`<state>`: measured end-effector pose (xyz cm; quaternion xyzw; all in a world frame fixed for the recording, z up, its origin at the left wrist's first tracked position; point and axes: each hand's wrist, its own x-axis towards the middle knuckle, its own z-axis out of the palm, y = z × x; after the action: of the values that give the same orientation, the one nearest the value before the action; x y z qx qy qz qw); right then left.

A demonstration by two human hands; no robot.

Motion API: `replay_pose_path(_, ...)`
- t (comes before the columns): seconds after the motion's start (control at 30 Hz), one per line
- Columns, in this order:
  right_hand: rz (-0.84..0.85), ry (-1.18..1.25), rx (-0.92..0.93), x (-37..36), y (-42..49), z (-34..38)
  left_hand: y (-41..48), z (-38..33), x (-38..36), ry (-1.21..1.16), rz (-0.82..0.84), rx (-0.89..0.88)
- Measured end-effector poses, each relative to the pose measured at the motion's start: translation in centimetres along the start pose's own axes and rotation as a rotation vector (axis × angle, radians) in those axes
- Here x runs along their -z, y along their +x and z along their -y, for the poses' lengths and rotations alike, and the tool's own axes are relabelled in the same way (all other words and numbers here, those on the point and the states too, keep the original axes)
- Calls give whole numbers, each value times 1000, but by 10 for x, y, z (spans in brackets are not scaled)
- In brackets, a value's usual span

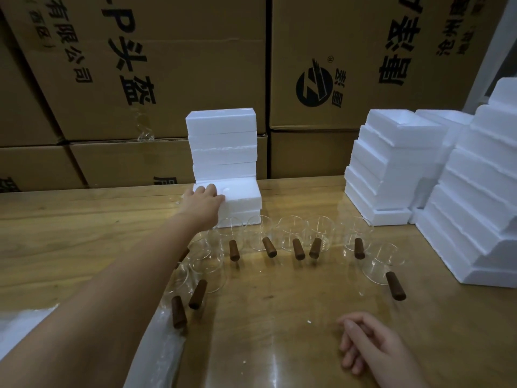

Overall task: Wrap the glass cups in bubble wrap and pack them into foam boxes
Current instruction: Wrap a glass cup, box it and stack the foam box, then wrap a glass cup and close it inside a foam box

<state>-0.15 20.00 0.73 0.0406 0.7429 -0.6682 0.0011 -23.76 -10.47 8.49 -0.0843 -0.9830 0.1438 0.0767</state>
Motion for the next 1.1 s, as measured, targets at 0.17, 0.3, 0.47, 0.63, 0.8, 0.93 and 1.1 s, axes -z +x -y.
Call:
replay_pose_path(0.17, -7, -10, 25, -1, 3, -7, -20, -4, 23, -134, -51, 71)
replay_pose_path(0.3, 2, -37, 46, 1, 4, -11, -47, -26, 57, -511, -125, 132)
replay_pose_path(0.47, 19, -73, 50, -1, 0, -9, -100, -78, 91, -1104, -163, 210)
replay_pose_path(0.63, 23, -83, 81, -4, -6, -2, -173, -140, 66, -1382, -88, 165)
replay_pose_path(0.8, 53, -106, 109, -4, -7, -1, -230, -168, 18, -1453, 41, 192)
replay_pose_path(0.93, 80, -182, 129, -5, -6, -8, -245, -168, 6, -1490, 2, 206)
replay_pose_path(1.1, 56, -290, 141, -6, -4, -12, -243, -166, 6, -1578, 7, 244)
